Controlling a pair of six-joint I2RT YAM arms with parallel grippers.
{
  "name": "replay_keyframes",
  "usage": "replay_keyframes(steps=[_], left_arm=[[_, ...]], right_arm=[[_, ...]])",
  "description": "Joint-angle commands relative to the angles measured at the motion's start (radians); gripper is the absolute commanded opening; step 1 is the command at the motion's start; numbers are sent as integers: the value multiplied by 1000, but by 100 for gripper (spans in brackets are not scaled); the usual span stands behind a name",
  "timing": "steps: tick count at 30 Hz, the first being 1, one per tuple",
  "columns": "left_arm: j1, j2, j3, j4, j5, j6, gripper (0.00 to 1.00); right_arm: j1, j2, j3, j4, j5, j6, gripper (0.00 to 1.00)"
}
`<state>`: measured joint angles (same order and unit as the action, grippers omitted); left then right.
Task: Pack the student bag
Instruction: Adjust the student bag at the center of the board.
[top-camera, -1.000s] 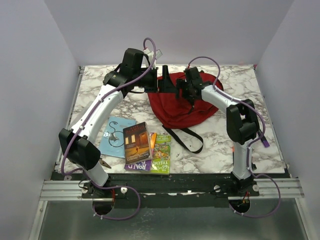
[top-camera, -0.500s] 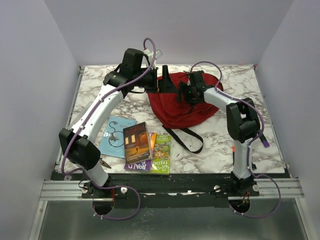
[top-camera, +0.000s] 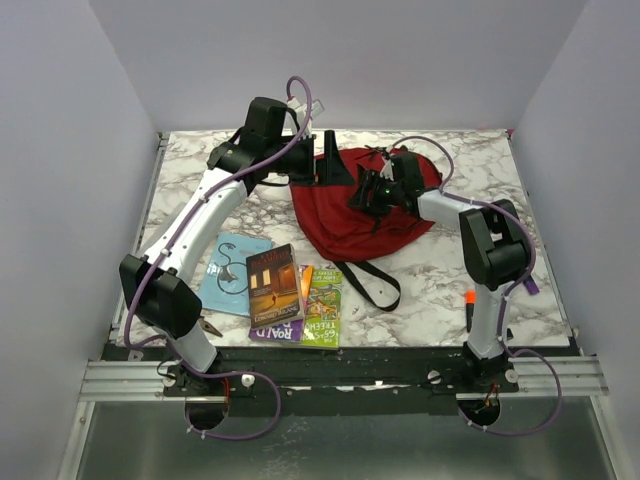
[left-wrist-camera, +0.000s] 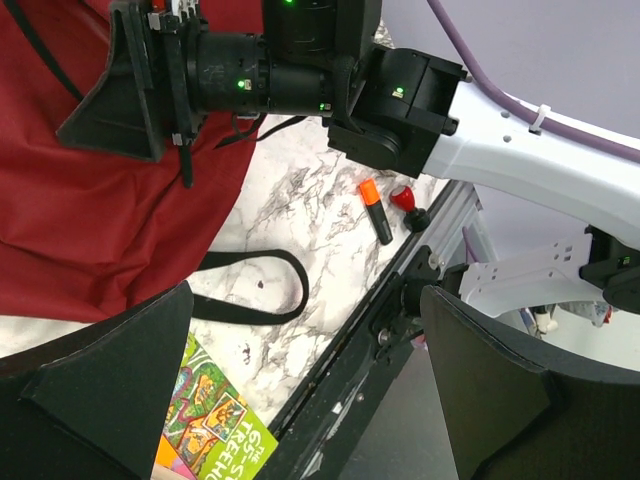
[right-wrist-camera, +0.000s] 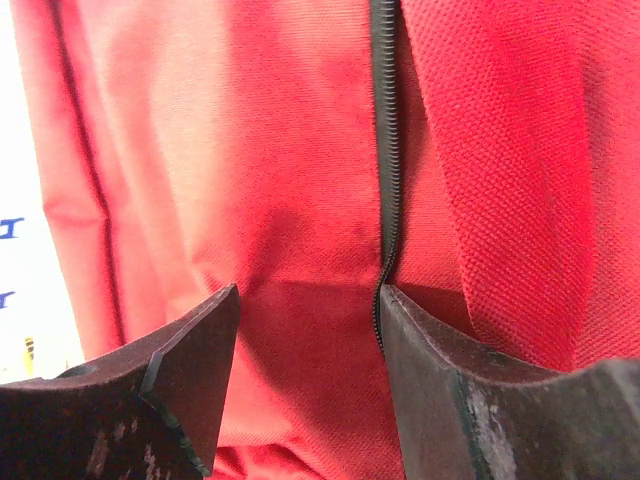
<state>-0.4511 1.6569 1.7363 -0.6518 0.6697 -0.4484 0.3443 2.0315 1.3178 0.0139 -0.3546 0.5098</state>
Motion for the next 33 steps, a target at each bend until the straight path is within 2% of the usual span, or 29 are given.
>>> replay_keyframes(steps=[1, 6, 11, 16, 20, 25, 27, 31, 33], left_arm=[[6, 4, -13, 21, 36, -4, 97], [8, 11, -13, 23, 37, -3, 97], [9, 18, -14, 24, 43, -6, 97], [9, 15, -15, 26, 42, -4, 97], [9, 16, -15, 26, 42, -4, 97], [11, 26, -15, 28, 50, -9, 97], [11, 26, -15, 29, 54, -11, 97], [11, 16, -19, 29, 40, -3, 97], [11, 15, -20, 31, 35, 0, 97]], right_arm=[[-17, -48, -47, 141, -173, 138, 61], [-24, -59, -97, 279, -298, 275, 59], [-24, -61, -170, 514, -392, 450, 59], [-24, -83, -230, 660, -417, 571, 58], [-24, -138, -288, 707, -394, 628, 59], [-21, -123, -411, 996, -387, 827, 60], [-21, -106, -427, 1047, -389, 858, 60], [-21, -129, -430, 969, -382, 788, 61], [-21, -170, -386, 752, -347, 630, 64]])
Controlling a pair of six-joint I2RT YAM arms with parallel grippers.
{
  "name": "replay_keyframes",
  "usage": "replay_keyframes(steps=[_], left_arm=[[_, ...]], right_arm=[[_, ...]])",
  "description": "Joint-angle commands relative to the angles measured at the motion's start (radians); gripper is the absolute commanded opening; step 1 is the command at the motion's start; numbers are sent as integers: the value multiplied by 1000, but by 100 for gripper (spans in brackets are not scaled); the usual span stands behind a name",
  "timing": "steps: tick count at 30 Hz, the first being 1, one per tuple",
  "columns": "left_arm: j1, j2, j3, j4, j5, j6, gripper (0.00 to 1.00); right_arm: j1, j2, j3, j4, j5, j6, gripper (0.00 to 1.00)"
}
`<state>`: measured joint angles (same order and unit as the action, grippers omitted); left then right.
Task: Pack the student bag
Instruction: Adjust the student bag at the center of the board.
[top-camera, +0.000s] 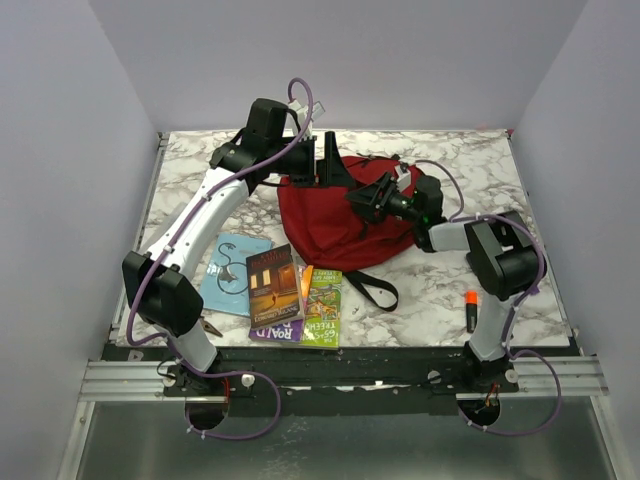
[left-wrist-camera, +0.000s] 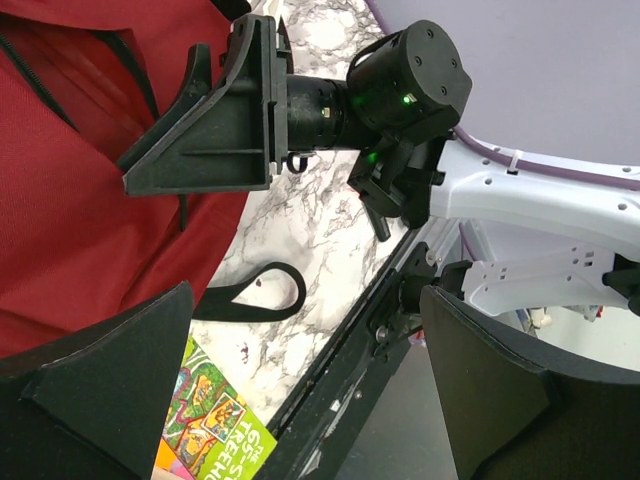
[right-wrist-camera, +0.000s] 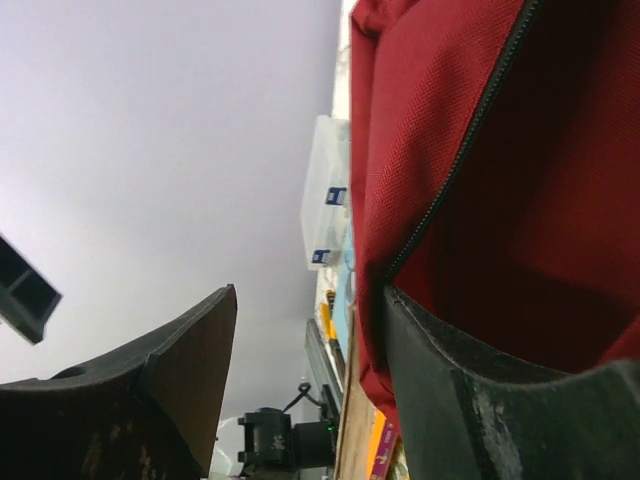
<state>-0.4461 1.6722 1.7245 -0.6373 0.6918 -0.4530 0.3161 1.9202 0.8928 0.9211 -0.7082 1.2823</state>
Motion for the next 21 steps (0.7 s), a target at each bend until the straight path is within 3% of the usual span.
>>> replay_keyframes(steps=[1, 6, 11, 21], left_arm=[[6, 0, -8, 15, 15, 4, 97], [5, 5, -8, 16, 20, 2, 97], [4, 3, -8, 18, 31, -1, 97], [4, 6, -8, 19, 31, 0, 97]], right_arm=[[8, -80, 75, -311, 40, -239, 66], [6, -107, 165, -597, 134, -437, 74], [6, -40, 282, -680, 127, -474, 75], [6, 78, 451, -889, 276, -570, 77]])
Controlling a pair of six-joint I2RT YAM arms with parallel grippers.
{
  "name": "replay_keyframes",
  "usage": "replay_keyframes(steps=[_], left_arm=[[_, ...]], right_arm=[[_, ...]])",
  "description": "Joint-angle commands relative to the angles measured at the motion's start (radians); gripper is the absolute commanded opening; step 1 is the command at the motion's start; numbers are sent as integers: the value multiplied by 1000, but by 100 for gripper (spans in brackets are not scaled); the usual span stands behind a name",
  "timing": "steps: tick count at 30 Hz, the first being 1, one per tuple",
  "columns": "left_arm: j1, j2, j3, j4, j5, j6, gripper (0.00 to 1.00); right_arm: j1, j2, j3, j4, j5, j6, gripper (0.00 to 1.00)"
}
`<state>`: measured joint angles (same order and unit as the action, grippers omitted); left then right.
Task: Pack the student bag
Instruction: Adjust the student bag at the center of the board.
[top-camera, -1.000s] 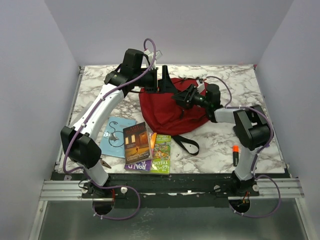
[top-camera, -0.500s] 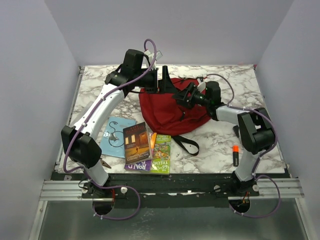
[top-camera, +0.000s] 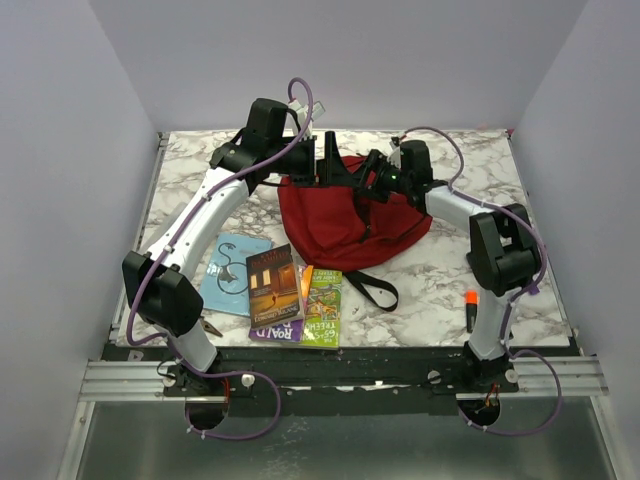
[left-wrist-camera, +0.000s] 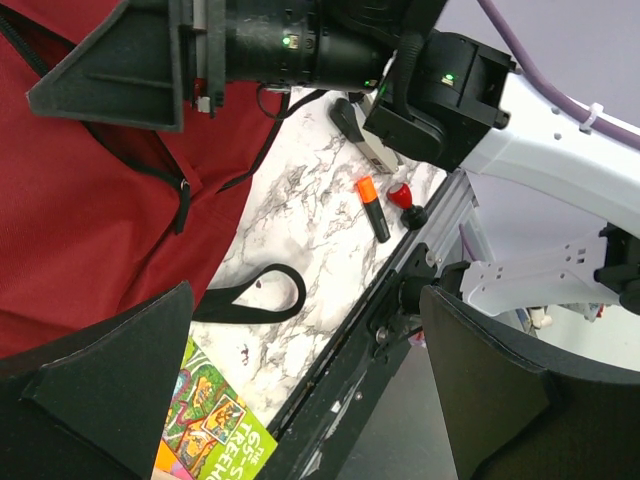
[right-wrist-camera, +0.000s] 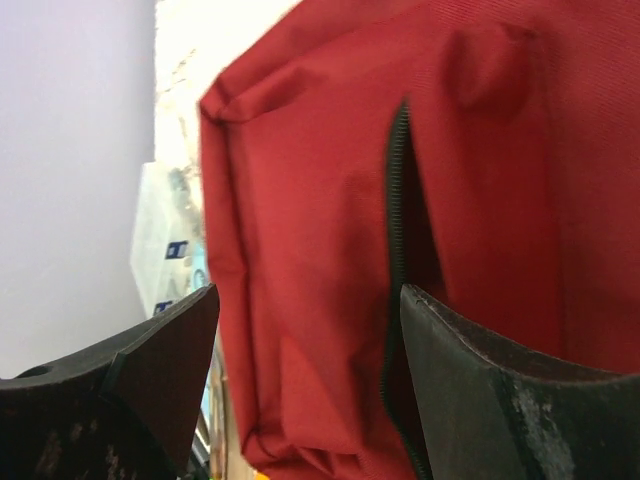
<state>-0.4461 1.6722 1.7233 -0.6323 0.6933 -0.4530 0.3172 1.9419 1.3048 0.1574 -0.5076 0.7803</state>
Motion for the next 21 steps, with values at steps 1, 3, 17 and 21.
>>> replay_keyframes(steps=[1, 3, 17, 21], left_arm=[[4, 6, -7, 14, 31, -1, 97], [4, 7, -7, 15, 37, -4, 97], [4, 8, -8, 20, 49, -10, 97], [4, 4, -10, 22, 48, -10, 97]], right_arm=[[5, 66, 43, -127, 78, -73, 78], [5, 80, 51, -120, 93, -78, 80], [3, 227, 201, 5, -64, 25, 79], [2, 210, 177, 119, -154, 138, 68]])
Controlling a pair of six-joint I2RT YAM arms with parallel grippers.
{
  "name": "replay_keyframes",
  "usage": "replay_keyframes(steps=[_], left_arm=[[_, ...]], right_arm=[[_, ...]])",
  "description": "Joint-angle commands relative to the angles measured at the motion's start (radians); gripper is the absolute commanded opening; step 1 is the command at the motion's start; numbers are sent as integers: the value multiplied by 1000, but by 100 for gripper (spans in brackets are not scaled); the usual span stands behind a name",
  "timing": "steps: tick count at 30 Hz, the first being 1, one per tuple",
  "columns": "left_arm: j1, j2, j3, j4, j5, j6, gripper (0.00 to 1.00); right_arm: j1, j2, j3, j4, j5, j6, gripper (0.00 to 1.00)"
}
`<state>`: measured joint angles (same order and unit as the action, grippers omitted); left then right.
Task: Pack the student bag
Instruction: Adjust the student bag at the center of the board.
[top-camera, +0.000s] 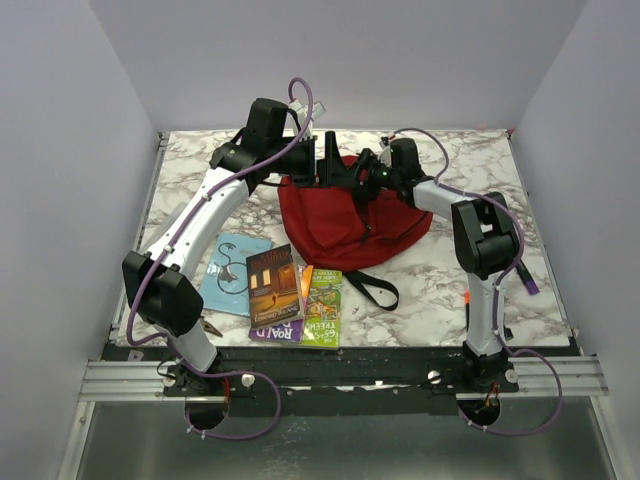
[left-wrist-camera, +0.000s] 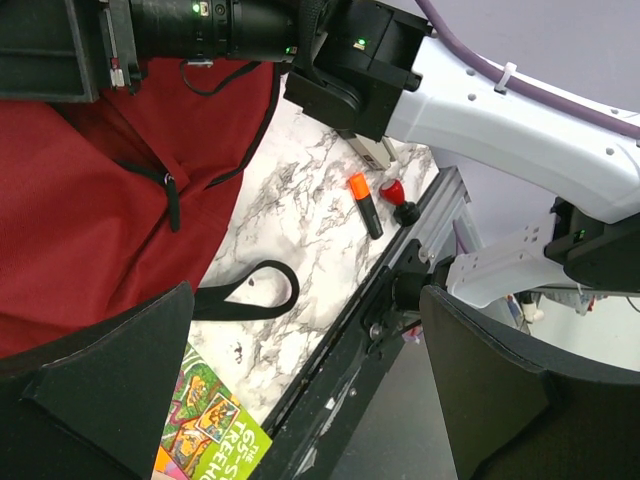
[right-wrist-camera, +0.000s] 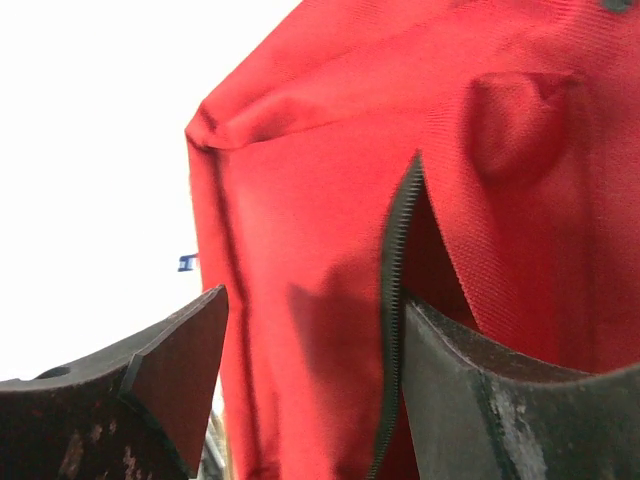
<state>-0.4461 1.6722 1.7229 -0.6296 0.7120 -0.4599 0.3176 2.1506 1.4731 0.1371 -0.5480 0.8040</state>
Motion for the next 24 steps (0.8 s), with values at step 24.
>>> replay_keyframes(steps=[24], left_arm=[[3, -10, -16, 27, 30, -5, 97]], right_arm=[[-2, -211, 39, -234, -121, -37, 63]])
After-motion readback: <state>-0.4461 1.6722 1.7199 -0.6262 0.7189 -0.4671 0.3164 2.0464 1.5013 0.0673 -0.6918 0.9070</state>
